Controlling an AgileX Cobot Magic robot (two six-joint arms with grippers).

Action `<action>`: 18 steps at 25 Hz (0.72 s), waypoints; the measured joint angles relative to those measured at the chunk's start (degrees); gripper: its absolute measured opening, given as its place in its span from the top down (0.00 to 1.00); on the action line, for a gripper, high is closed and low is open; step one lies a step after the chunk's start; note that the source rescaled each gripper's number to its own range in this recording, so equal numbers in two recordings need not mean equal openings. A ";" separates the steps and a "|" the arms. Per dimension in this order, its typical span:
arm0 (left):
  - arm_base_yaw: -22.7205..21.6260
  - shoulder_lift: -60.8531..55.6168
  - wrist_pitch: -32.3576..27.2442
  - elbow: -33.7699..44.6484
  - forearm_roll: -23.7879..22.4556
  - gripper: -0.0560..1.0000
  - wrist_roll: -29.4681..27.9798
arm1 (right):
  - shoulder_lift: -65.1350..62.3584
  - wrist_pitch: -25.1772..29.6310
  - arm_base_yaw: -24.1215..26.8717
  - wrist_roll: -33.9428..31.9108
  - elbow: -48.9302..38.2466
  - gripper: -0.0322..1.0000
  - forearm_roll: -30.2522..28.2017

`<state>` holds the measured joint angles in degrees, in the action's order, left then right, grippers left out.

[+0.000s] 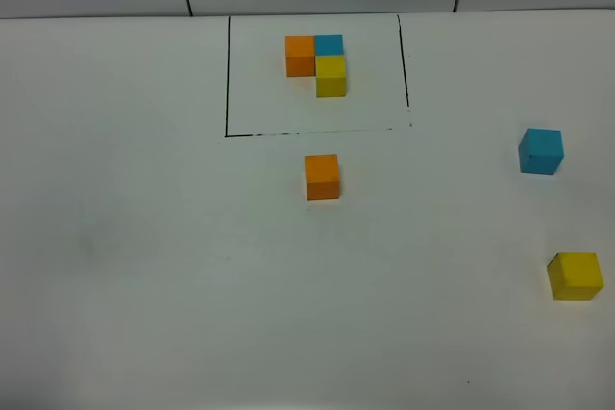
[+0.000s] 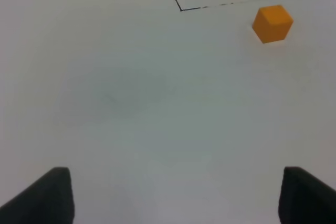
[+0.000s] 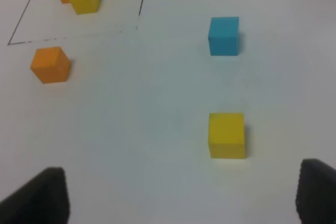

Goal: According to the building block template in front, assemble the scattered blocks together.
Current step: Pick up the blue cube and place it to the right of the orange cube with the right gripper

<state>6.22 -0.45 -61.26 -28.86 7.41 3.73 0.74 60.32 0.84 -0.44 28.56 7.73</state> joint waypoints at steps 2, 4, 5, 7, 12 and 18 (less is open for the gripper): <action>-1.17 0.00 0.00 0.00 0.05 0.19 0.00 | 0.00 0.00 0.00 0.00 0.00 0.22 0.00; -2.15 0.00 0.00 0.00 0.08 0.19 0.00 | 0.00 0.00 0.00 0.00 0.00 0.22 0.00; -2.65 0.00 0.00 0.00 0.08 0.19 0.00 | 0.00 0.00 0.00 0.00 0.00 0.22 0.00; -3.70 0.00 0.00 0.00 0.13 0.19 0.00 | 0.00 0.00 0.00 0.00 0.00 0.22 0.00; -5.82 0.17 0.00 0.00 0.13 0.19 0.00 | 0.00 0.00 0.00 0.00 0.00 0.22 0.06; -5.82 0.26 0.00 0.06 0.13 0.19 0.00 | 0.00 0.00 0.00 0.00 0.00 0.22 0.06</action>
<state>0.40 -0.19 -61.26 -28.80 7.53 3.73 0.74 60.32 0.84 -0.44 28.56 7.79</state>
